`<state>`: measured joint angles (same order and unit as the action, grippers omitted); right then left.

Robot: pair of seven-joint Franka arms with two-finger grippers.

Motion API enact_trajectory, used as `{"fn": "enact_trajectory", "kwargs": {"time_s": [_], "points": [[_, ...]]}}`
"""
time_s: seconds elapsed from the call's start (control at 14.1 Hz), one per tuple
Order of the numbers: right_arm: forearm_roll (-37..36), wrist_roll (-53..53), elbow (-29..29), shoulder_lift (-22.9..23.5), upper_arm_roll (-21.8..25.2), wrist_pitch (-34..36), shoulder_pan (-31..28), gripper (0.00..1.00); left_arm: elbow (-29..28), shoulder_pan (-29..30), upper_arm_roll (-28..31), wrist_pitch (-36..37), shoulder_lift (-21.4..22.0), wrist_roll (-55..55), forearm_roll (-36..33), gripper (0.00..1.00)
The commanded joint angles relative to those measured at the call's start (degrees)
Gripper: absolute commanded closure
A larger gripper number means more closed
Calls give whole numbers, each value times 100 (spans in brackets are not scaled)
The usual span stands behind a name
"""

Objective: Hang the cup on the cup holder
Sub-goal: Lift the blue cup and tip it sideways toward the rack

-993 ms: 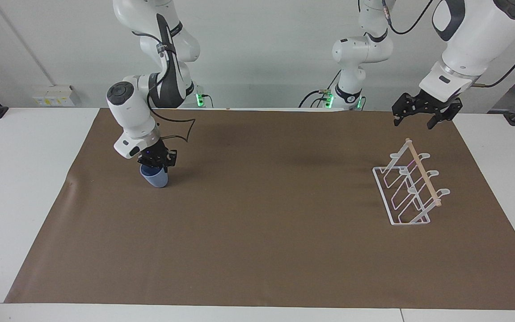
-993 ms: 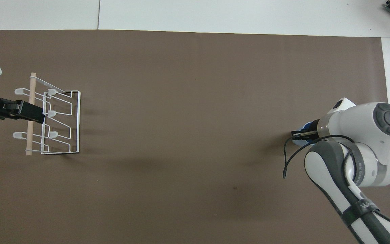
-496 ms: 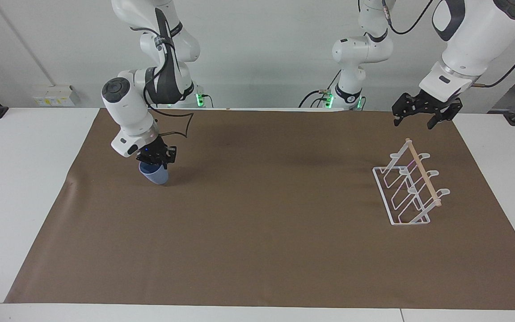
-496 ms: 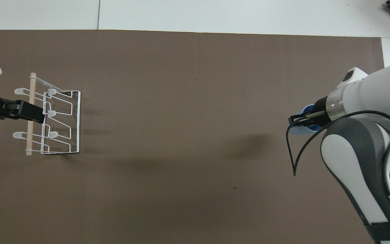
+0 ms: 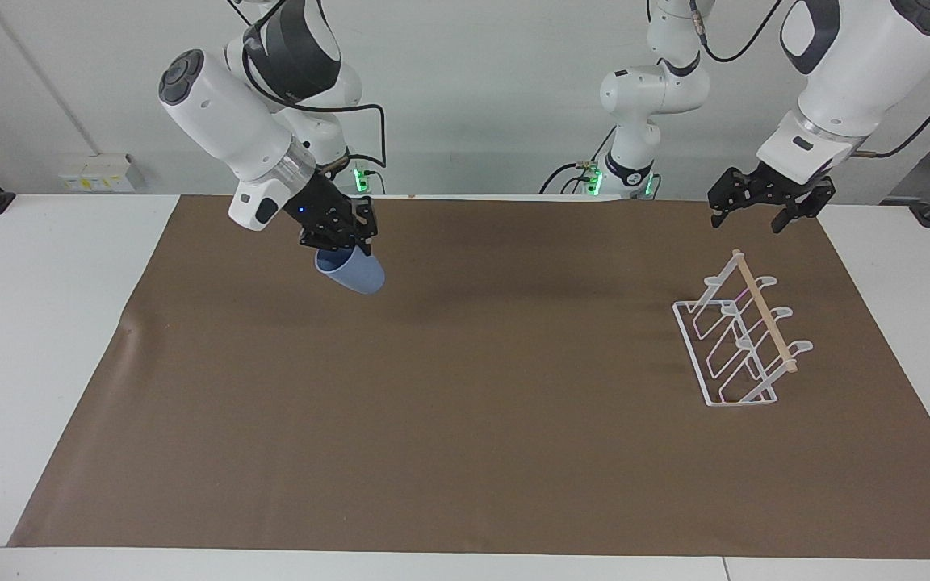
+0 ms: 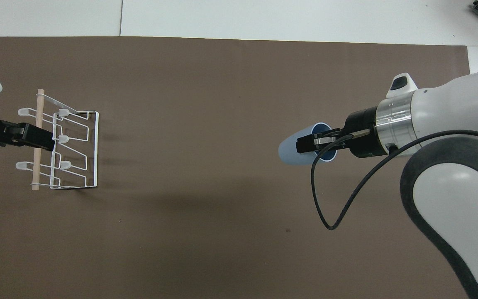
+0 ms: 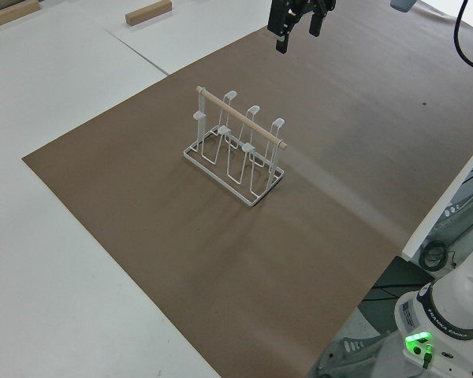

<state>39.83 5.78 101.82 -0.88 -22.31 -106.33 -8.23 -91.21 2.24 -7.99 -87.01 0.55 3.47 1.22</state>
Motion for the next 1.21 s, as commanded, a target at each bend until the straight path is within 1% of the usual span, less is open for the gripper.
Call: {"fn": "enact_trajectory", "kwargs": {"time_s": [0.0, 0.14, 0.28, 0.5, 0.57, 0.71, 0.85, 0.92, 0.99, 1.13], "points": [[1241, -6, -118, 0, -37, -168, 32, 100, -117, 66, -44, 35, 121, 40, -104, 0], [2078, -6, -127, -8, -54, -510, 111, 100, -117, 66, -44, 35, 121, 40, -104, 0], [2929, -6, -118, -43, -63, -634, 155, 100, -117, 66, -44, 35, 121, 40, -104, 0], [3801, -41, -83, -96, -107, -713, 190, 100, -117, 66, -44, 35, 121, 40, -104, 0], [4030, -137, -31, -140, -124, -861, 321, 100, -117, 66, -44, 35, 121, 40, -104, 0], [4610, -419, 31, -167, -125, -1466, 689, 100, -117, 66, -44, 35, 112, 40, -104, 0], [5190, -437, 31, -167, -125, -2405, 1199, 100, -117, 66, -44, 35, 121, 40, -104, 0], [5401, -411, 31, -158, -125, -2810, 1419, 100, -117, 66, -44, 35, 121, 40, -104, 0], [5438, -393, 31, -149, -125, -2997, 1534, 100, -117, 66, -44, 35, 121, 40, -104, 0], [5439, -402, 31, -158, -125, -3016, 1544, 100, -117, 66, -44, 35, 112, 40, -104, 0]]}}
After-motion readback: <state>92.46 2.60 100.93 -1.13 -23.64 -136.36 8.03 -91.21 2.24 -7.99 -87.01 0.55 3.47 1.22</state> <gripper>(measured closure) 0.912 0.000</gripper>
